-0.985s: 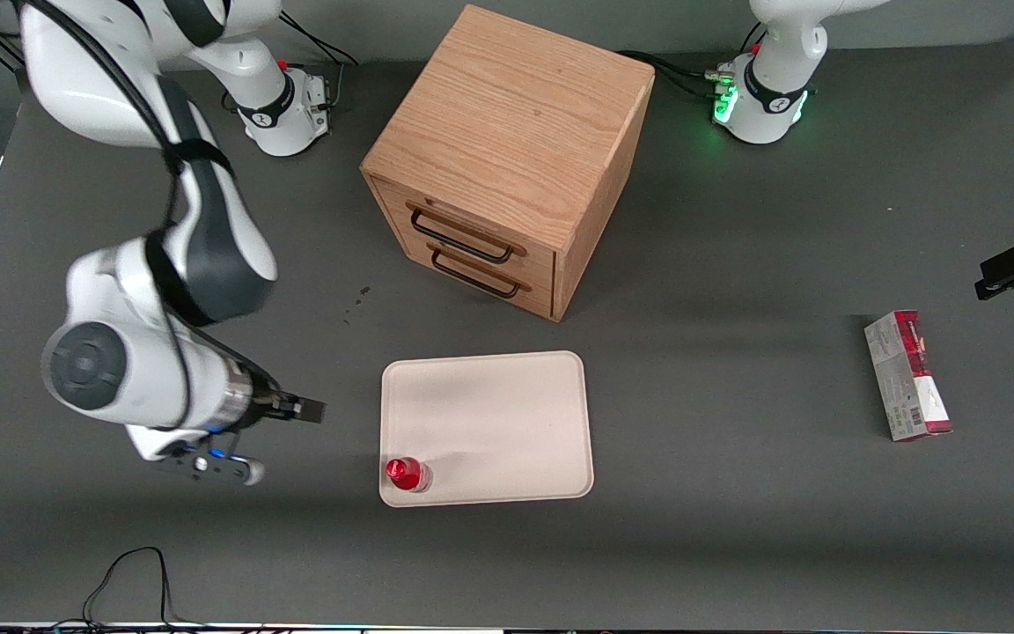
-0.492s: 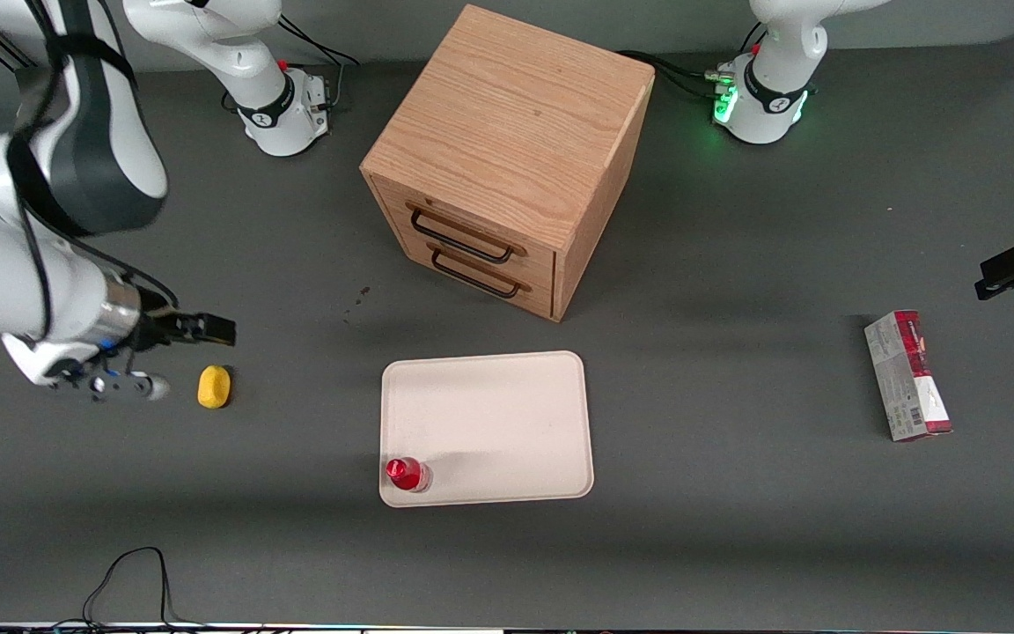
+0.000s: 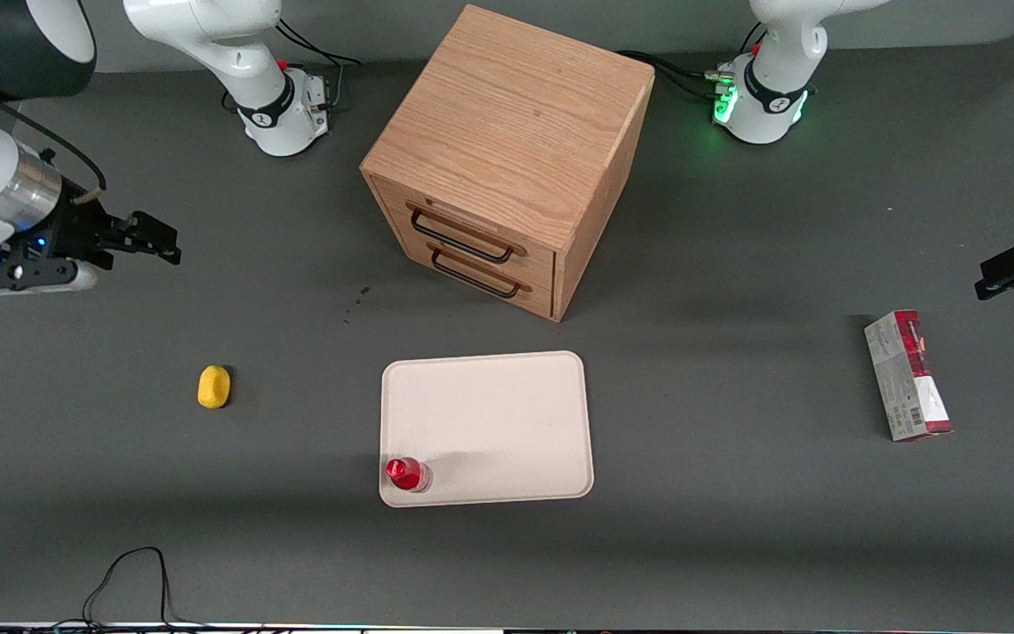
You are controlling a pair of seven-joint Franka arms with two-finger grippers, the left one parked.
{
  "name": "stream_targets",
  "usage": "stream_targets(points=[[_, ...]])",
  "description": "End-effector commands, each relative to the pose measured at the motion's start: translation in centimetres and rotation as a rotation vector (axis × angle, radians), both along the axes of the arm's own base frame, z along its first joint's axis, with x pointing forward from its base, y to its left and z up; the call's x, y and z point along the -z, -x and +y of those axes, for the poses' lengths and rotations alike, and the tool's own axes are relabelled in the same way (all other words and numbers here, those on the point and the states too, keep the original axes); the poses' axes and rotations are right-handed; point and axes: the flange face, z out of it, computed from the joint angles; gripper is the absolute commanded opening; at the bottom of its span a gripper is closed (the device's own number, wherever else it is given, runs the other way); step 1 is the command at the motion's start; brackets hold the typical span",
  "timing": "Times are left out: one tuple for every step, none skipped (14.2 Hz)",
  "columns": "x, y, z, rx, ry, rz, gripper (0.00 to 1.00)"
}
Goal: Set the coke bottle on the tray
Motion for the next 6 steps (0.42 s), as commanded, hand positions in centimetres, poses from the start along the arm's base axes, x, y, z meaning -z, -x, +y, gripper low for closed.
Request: stream_targets(points=[[-2.0, 0.7, -1.5, -0.005, -0.012, 0.026, 1.0], [-3.1, 1.0, -1.9, -0.01, -0.014, 0.037, 1.0], [-3.9, 1.0, -2.0, -0.037, -0.015, 0.028, 1.0], [-4.3, 0.8, -2.0, -0.048, -0.016, 0.019, 1.0], [-4.8, 0.8, -2.0, -0.048, -0.016, 0.013, 1.0], [-4.8, 1.0, -2.1, -0.056, -0.017, 0.026, 1.0]])
